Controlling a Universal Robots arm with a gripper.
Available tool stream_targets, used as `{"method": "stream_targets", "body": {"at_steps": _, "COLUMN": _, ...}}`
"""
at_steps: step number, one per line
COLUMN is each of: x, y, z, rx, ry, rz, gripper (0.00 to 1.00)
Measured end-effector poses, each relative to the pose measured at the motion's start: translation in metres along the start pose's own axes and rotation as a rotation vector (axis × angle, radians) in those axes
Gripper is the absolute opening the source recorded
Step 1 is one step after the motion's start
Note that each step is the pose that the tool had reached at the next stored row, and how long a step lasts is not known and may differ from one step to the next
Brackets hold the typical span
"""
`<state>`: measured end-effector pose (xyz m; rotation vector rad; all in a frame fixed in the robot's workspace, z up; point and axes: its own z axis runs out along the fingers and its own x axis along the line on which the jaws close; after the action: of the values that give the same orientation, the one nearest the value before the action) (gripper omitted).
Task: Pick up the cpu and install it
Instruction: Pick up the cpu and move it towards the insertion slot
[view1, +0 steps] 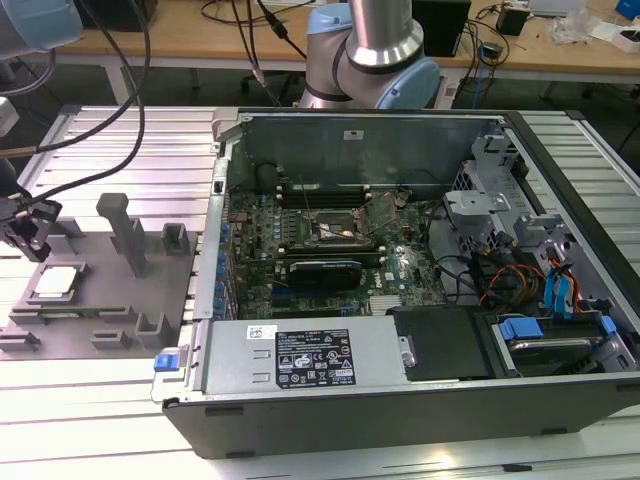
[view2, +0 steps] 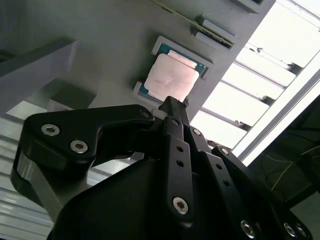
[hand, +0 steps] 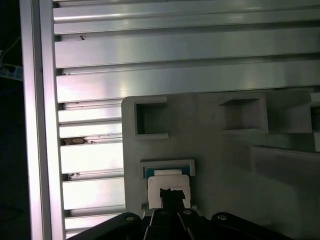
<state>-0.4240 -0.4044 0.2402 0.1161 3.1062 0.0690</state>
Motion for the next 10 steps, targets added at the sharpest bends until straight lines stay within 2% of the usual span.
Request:
{"method": "stream_targets", "body": {"at_steps": 7, "x": 0.0005, "y": -0.0005, "z": 0.0108, "rx": 0.0000, "ry": -0.0001, "rz": 0.000, "gripper": 0.11}}
{"method": "stream_targets", "body": {"at_steps": 10, "x": 0.0009, "y": -0.0011, "z": 0.0188, "rx": 0.0000, "ry": -0.0001, "rz": 0.000, "gripper": 0.11}}
